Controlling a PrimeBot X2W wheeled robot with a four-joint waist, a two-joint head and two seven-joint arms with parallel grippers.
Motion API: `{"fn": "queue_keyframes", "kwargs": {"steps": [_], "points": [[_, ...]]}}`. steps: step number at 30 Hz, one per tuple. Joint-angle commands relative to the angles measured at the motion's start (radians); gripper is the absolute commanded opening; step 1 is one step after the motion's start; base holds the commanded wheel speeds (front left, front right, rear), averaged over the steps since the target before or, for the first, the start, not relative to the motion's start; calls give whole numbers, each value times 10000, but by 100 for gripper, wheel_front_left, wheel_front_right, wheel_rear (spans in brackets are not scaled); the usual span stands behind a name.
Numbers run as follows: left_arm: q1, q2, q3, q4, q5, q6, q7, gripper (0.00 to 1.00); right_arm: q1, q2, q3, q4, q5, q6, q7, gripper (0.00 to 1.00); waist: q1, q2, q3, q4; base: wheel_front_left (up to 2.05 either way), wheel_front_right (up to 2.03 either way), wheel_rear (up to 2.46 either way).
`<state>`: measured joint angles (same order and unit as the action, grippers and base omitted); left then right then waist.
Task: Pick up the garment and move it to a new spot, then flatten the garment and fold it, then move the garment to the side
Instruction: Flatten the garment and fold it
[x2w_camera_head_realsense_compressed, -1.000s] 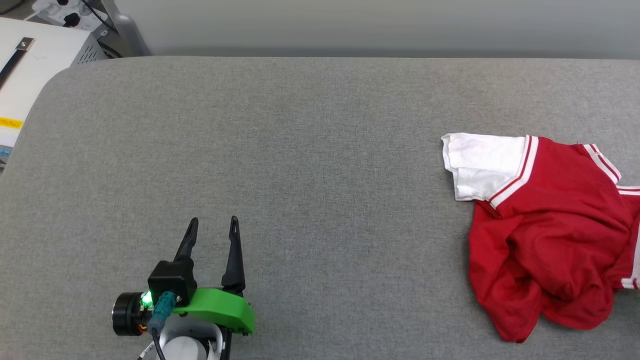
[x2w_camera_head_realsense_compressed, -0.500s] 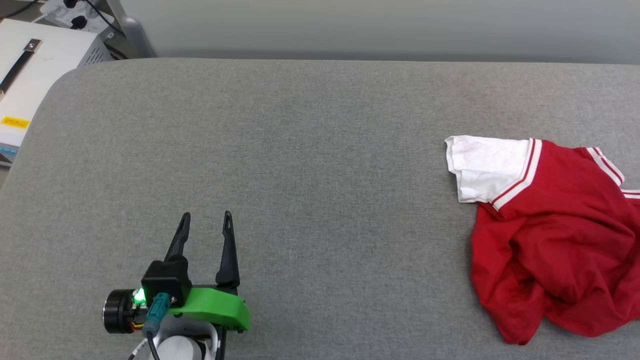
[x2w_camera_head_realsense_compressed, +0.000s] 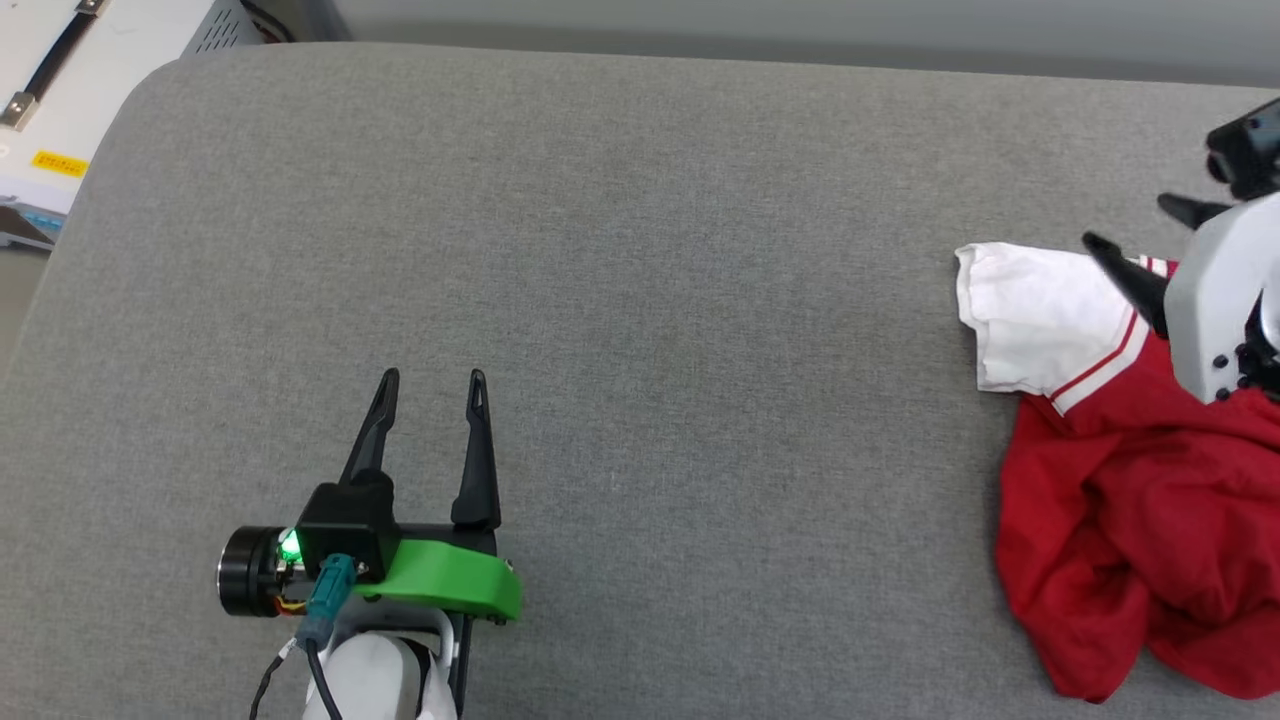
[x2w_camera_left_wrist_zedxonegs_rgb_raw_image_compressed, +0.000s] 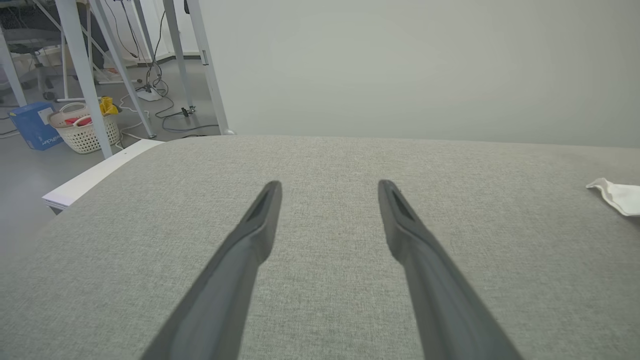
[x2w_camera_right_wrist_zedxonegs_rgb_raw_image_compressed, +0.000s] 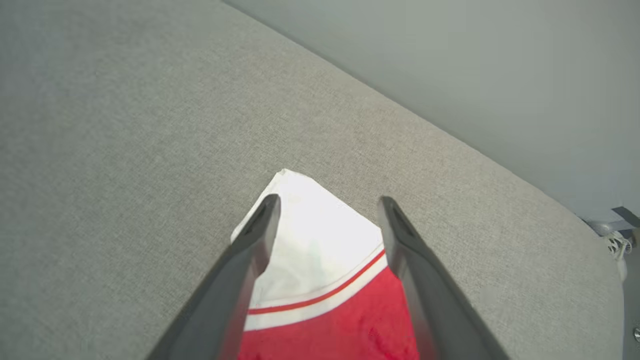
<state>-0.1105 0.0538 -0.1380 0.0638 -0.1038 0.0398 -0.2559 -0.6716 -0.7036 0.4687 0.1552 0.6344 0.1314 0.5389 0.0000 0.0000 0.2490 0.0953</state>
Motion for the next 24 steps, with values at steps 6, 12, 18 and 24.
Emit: {"fn": "queue_keyframes", "kwargs": {"steps": [6,12,18,24], "points": [[-414,-36,-223,-85,-194,169,-59,100,-869,-59,1677,339,920,-7,1799,100,0,0,752,518,0,0,0],[-722,-36,-514,-54,-369,280,-59,100,-1316,183,2772,1936,768,-7,1842,100,0,0,1215,839,0,0,0],[-818,-36,-578,33,-451,377,-59,100,-1143,316,3579,3379,1240,-7,1859,81,0,0,1276,961,0,0,0],[-626,-36,-442,135,-417,375,-59,100,-1669,383,3288,3506,1844,-7,-570,0,0,0,724,710,0,0,0]]}}
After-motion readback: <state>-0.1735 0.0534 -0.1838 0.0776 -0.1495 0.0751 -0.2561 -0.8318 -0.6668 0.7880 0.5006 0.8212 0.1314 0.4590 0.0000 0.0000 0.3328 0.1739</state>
